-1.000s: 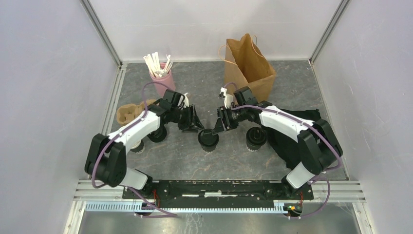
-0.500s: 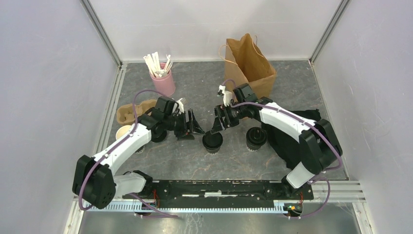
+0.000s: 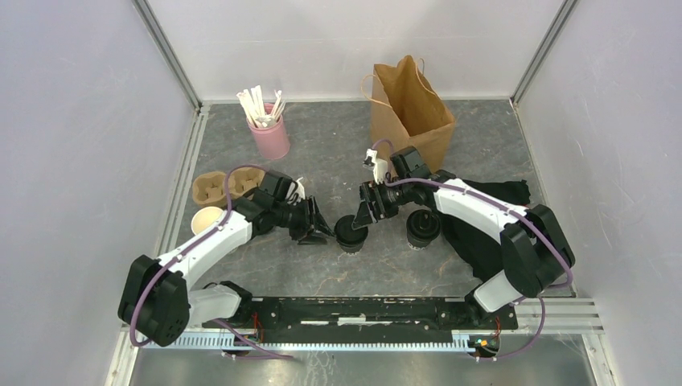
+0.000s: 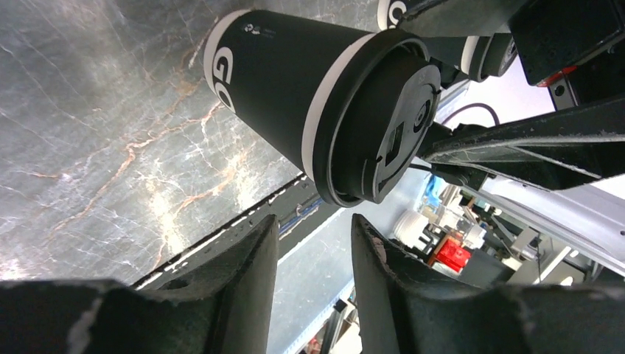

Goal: Pack the takeout coffee

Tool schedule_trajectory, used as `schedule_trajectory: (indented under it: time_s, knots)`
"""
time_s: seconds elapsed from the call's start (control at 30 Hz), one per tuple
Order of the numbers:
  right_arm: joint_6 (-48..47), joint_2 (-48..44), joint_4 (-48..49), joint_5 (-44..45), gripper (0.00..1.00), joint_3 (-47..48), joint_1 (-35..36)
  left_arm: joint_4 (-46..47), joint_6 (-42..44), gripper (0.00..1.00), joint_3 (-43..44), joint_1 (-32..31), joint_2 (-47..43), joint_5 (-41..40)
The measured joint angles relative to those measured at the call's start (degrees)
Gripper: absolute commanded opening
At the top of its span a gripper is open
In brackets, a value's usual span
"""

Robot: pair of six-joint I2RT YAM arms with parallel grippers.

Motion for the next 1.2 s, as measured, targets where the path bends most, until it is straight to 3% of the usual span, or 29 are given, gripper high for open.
schedule_trajectory:
  time_s: [0.5, 0.93, 1.2]
  knots:
    - [2.1, 1.1, 4.7, -1.0, 0.76, -3.2, 0.2, 1.4, -0.9, 0.45, 0.8, -0.7, 5.4, 1.1]
    - [6.3, -0.8, 17.7, -2.6, 0.75, -12.2, -0.5, 2.5, -0.4, 0.45, -0.7, -3.3, 6.4, -2.9]
    - [4.1, -1.4, 12.8, -0.9, 0.8, -9.2, -0.2, -0.4, 0.2, 0.56, 2.2, -4.8, 4.0, -8.0]
